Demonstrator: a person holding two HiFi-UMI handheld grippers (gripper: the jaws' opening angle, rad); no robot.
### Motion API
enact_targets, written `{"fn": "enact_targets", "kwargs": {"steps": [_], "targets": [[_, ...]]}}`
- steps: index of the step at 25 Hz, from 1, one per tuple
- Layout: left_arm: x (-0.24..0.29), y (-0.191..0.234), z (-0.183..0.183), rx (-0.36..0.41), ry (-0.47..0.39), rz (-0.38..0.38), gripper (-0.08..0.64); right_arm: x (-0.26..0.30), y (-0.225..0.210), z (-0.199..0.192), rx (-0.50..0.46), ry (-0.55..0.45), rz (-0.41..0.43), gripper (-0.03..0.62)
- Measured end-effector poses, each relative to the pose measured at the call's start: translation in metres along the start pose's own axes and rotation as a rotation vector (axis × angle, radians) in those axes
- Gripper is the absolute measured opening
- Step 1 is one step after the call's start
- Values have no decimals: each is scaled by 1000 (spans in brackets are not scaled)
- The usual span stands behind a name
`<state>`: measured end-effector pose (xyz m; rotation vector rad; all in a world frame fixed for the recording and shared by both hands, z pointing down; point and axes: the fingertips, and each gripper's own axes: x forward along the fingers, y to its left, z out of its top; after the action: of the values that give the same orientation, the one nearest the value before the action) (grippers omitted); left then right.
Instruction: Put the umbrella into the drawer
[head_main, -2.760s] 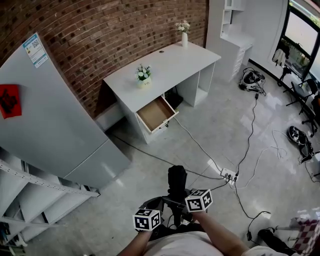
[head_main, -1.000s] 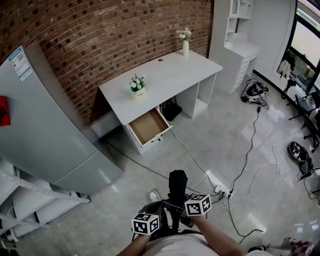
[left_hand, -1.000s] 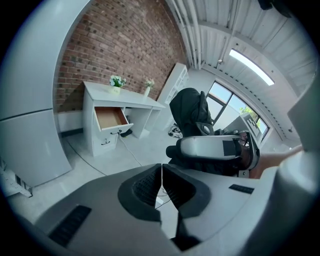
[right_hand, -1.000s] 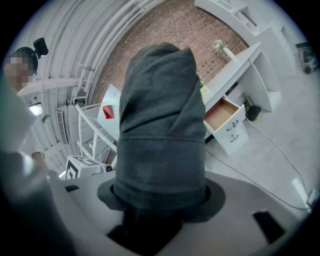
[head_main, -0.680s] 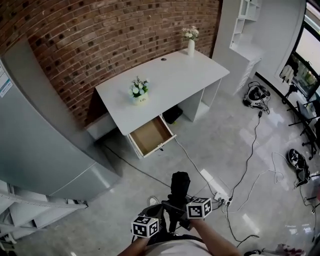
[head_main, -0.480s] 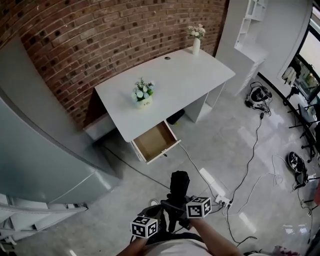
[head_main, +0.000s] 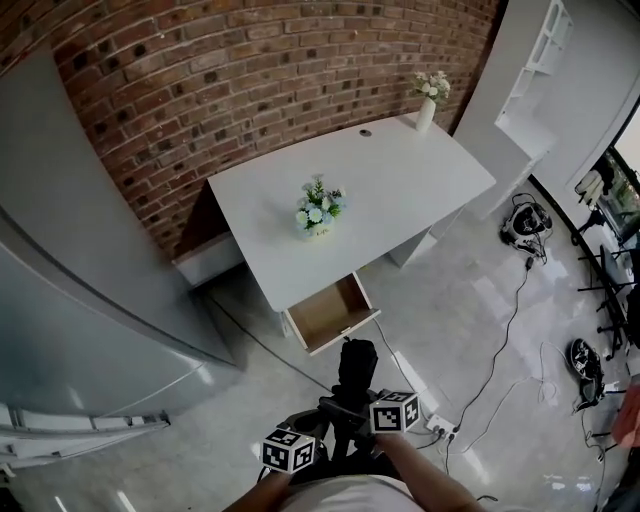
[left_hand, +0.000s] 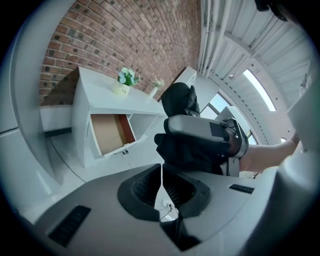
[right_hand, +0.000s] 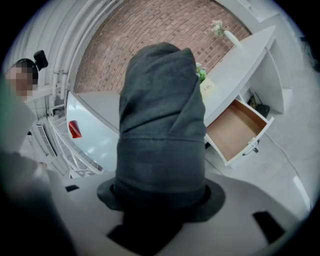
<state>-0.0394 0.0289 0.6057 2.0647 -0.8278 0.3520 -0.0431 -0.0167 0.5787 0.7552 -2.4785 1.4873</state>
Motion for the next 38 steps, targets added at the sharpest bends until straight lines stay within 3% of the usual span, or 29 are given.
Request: {"fn": "enact_targets", "kwargs": {"steps": [12,20,29,38], "targets": [[12,-5,41,59,-49,-65,11,6,3,45,-83,-15,-21,256],[31,7,69,58,-98,7,11,11,-19,78,-121,24,33,256],[83,10,115,-96,-229,152,11,0,-78,114,-166,217,104,256],[109,-2,90,-172,-183,219,11,-13,-147,97,-10,311,84,256]]}}
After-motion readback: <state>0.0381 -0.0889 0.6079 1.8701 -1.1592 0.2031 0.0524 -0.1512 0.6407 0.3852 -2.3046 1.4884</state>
